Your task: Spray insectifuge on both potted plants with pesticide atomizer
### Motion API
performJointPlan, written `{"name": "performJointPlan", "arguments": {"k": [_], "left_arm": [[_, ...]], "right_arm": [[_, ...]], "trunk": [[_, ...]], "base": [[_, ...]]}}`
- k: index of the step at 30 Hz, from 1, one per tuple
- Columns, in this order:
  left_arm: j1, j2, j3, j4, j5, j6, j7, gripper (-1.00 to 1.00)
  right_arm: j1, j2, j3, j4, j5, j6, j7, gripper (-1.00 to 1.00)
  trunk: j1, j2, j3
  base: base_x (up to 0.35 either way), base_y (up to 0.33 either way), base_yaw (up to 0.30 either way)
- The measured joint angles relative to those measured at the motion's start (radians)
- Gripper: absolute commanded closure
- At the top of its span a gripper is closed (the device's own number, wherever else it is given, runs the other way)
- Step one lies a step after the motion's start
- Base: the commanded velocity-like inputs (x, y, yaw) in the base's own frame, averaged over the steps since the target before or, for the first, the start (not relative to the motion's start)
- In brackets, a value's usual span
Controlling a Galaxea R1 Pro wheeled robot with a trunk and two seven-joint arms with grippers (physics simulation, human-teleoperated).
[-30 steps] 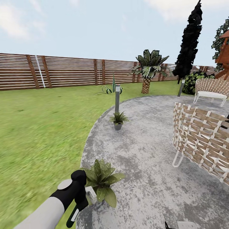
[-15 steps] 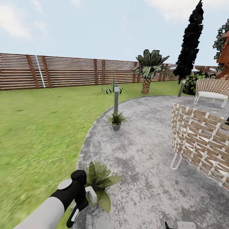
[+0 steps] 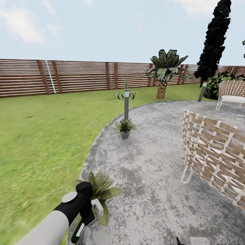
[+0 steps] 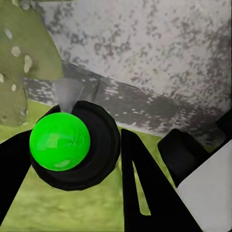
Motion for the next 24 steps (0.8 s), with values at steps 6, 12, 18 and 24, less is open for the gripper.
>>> {"name": "performJointPlan", "arguments": {"k": [6, 12, 18, 24], "left_arm": [[0.0, 0.002, -0.001, -0.001, -0.001, 0.0, 0.0, 1.0], [0.0, 0.0, 0.001, 0.0, -0.001, 0.0, 0.001, 1.0], [0.0, -0.002, 0.001, 0.0, 0.0, 0.0, 0.001, 1.0], [0.0, -0.001, 0.002, 0.0, -0.001, 0.001, 0.001, 1.0]], "right_arm": [[0.0, 0.0, 0.0, 0.0, 0.0, 0.0, 0.0, -1.0], [0.0, -0.003, 0.0, 0.0, 0.0, 0.0, 0.0, -1.0], [0.0, -0.008, 0.0, 0.0, 0.002, 0.0, 0.0, -1.0], [0.0, -0.005, 0.0, 0.0, 0.0, 0.0, 0.0, -1.0]], "trunk": [[0.0, 0.0, 0.0], [0.0, 0.0, 0.0], [-0.001, 0.0, 0.0], [0.0, 0.0, 0.0]], "base": [[-0.065, -0.074, 0.21], [-0.001, -0.001, 0.147], [0.063, -0.08, 0.003], [0.082, -0.118, 0.137]]}}
